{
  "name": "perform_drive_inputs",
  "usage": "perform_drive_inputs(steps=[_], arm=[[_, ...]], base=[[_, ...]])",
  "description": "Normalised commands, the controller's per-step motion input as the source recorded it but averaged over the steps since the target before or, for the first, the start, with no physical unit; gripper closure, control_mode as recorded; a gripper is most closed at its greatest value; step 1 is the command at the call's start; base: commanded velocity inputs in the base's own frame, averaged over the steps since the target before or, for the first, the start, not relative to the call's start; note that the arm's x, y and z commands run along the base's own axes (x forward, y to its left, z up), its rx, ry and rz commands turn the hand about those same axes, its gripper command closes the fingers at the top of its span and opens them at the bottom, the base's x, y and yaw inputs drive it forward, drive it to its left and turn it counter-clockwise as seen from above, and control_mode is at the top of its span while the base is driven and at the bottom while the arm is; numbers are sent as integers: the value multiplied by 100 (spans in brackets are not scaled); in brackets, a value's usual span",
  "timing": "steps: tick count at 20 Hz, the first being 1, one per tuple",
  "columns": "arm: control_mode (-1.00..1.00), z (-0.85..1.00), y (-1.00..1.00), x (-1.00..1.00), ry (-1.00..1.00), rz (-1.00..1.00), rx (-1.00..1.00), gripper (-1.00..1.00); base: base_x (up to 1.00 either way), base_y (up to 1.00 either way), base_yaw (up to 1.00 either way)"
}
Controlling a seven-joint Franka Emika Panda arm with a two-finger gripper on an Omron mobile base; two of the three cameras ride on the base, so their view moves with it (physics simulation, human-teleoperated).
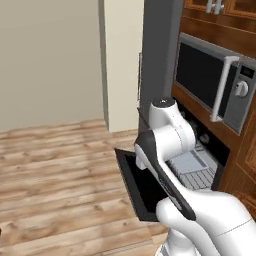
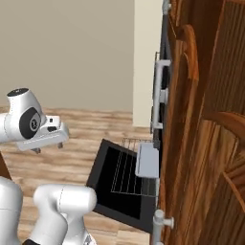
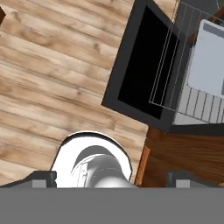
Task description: Take the baked cake out of the oven and place it on the plate for cooling. Then close the oven door.
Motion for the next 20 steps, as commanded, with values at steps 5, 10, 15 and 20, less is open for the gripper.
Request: perform_drive_inputs(steps=[5, 10, 15, 20], arm=[[100, 0, 0, 0, 0, 0, 0, -100], [100, 0, 0, 0, 0, 0, 0, -100], [100, 0, 0, 0, 0, 0, 0, -100], [100, 0, 0, 0, 0, 0, 0, -100]], base=[[11, -30, -44], [25, 0, -37], [38, 0, -26], [54, 15, -15]])
